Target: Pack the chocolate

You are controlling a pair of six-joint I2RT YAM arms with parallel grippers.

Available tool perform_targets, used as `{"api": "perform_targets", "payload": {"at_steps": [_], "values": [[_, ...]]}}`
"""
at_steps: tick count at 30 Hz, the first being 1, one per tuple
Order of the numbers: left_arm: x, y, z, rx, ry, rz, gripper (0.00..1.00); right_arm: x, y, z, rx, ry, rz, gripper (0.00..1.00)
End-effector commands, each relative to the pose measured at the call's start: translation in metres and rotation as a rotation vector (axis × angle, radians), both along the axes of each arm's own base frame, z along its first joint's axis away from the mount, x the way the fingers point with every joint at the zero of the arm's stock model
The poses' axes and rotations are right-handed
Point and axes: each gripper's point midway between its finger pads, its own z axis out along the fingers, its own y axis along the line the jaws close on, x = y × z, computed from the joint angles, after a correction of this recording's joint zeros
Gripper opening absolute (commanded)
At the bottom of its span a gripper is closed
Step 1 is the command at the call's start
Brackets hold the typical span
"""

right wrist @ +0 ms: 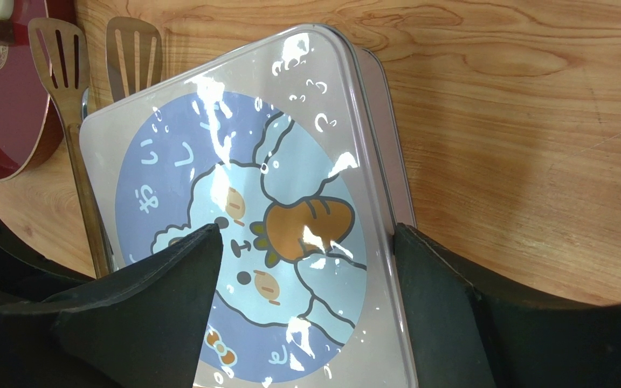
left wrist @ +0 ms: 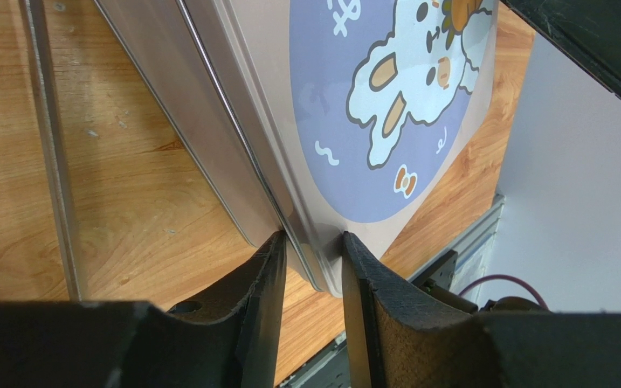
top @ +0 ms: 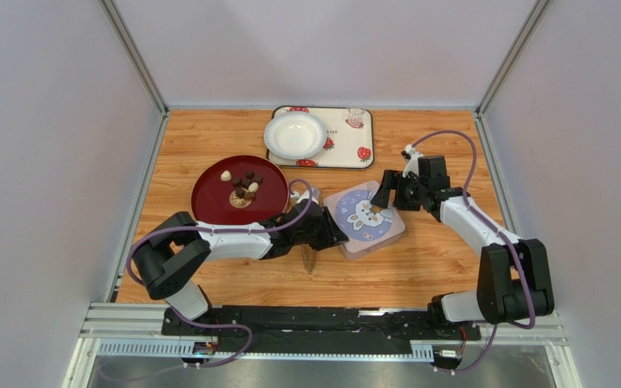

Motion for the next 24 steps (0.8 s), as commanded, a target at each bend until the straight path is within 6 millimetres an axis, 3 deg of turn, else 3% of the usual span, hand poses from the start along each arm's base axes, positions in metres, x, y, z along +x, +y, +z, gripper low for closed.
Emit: {"api": "perform_targets", "payload": {"at_steps": [1, 3, 10, 13, 16, 21, 24], "values": [[0.006, -0.02, 0.021, -0.117, -0.045, -0.02, 0.36, -0.007, 0.015, 0.021, 0.035, -0.026, 0.042, 0.8], [0.005, -0.021, 0.019, -0.12, -0.037, -0.022, 0.29, -0.008, 0.015, 0.017, 0.021, -0.017, 0.045, 0.79], [0.0, -0.006, -0.006, -0.09, 0.054, 0.051, 0.27, -0.009, 0.009, 0.004, -0.015, 0.0, 0.021, 0.79], [-0.001, -0.002, -0.007, -0.081, 0.068, 0.068, 0.32, -0.005, 0.004, 0.007, -0.038, -0.009, 0.004, 0.79], [0.002, 0.002, 0.005, -0.072, 0.04, 0.074, 0.42, 0.002, 0.006, 0.019, -0.034, -0.035, 0.004, 0.79], [0.024, 0.025, 0.029, -0.024, -0.048, 0.127, 0.61, 0.019, 0.009, 0.048, -0.027, -0.1, 0.005, 0.8], [0.04, 0.037, 0.04, 0.009, -0.096, 0.144, 0.68, 0.03, 0.008, 0.051, -0.041, -0.108, 0.004, 0.8]]}}
